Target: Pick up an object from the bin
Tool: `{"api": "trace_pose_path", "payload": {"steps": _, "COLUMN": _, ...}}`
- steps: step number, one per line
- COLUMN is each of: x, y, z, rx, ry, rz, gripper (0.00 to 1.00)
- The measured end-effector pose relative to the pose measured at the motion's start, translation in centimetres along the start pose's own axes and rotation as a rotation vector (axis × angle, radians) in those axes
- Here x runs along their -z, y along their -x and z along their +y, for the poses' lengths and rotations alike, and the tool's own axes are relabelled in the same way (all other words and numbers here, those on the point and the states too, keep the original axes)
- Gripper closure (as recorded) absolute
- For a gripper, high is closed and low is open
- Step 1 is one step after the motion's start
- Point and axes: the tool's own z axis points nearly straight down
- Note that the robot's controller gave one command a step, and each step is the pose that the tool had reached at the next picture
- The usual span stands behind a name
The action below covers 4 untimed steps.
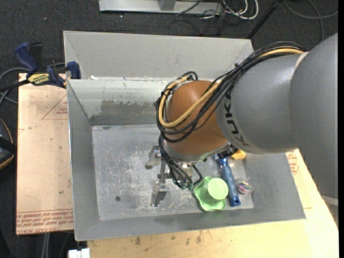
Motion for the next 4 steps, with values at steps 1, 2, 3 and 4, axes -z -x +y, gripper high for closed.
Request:
{"api": "trace_pose_path", "payload": {"steps": 1, "x": -6.9, "y": -0.6, "z": -2.8, "rx": 0.268, "ry": 0.004, "rz": -0.021, "gripper": 0.0}}
{"api": "trace_pose_path", "payload": {"steps": 2, "x": -4.3, "y": 0.3, "z": -14.0, "rx": 0.273, "ry": -0.004, "rz": -0.011, "gripper": 0.0}}
{"api": "trace_pose_path", "payload": {"steps": 3, "x": -4.5, "y": -1.4, "z": -20.4, "rx": 0.02, "ry": 0.0, "rz": -0.006, "gripper": 0.0}}
{"api": "trace_pose_path", "payload": {"steps": 4, "x": -5.3, "y": -0.6, "z": -20.0, "rx": -0.003, "ry": -0.001, "rz": -0.012, "gripper": 0.0}}
